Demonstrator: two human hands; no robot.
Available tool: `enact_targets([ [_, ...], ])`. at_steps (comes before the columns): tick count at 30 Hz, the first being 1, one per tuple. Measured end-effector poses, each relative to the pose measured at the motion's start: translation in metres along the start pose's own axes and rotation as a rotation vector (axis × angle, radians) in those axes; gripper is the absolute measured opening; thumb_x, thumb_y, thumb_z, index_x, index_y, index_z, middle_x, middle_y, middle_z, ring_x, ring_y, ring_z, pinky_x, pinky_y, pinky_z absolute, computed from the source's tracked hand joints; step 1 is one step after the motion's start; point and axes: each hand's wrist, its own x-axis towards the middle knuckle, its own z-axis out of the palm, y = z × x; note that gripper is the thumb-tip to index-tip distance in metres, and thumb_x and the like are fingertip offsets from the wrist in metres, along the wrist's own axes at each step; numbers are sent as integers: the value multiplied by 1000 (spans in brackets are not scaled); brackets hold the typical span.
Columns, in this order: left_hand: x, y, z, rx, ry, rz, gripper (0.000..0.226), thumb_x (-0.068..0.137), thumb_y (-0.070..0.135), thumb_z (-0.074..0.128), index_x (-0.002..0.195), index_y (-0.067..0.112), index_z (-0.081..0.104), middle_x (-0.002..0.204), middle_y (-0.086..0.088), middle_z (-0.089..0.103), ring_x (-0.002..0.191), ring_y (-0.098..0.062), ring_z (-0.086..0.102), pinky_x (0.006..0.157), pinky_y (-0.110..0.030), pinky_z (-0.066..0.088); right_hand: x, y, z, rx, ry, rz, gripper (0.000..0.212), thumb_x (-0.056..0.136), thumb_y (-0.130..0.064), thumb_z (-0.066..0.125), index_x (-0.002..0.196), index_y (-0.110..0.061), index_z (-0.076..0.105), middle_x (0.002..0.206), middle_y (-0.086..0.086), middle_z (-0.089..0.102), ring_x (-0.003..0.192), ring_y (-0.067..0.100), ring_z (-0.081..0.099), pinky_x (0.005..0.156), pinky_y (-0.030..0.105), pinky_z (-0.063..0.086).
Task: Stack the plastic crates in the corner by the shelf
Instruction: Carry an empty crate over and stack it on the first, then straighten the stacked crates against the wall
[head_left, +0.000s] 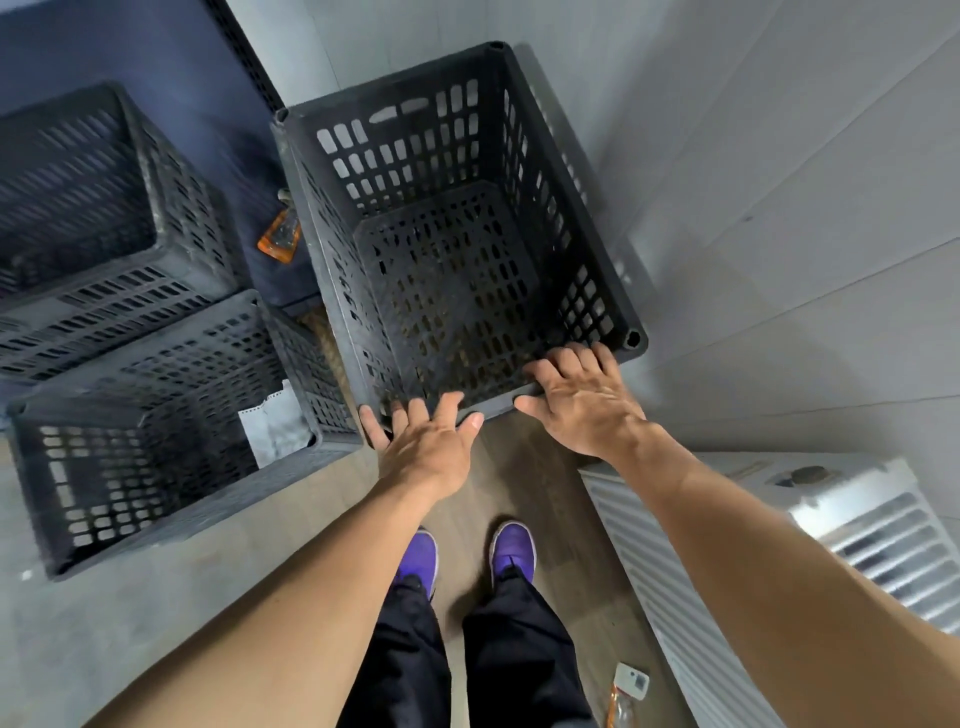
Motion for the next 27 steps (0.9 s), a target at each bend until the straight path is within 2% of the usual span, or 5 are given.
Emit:
enact_targets([
  [6,2,-2,2,15,28,34,52,98,60,11,145,43,24,148,-10,36,144,-31,20,111,-62,-17,-30,-61,17,69,88,214,67,101,-45,29,157,-18,4,163,9,-9,149,27,-15,120,42,-6],
  [10,-6,-23,14,20,139,210,54,103,45,9,155,37,-2,165,-3,5,152,-18,-1,113,-56,-18,-53,-120,29,159,76,225,67,101,-29,28,156,-17,-9,160,10,-23,146,27,-23,120,39,1],
  [14,-26,-64,29,28,350,503,63,95,24,12,158,14,7,165,-3,2,151,-14,-5,121,-46,-3,-67,-152,37,230,69,181,76,97,-25,39,156,-18,-9,160,6,-24,148,22,-20,122,37,5],
  [18,-44,-93,35,-53,420,591,71,86,4,44,154,3,25,163,-11,14,152,-23,6,122,-42,16,-76,-167,36,328,60,193,81,93,-21,47,156,-20,-4,162,4,-20,149,18,-13,121,35,13],
  [27,-107,-149,83,-110,88,473,71,93,18,49,155,23,16,163,1,0,151,-16,6,114,-31,32,-96,-191,56,364,71,213,77,90,-13,45,157,-18,7,164,2,0,150,18,0,120,29,12],
])
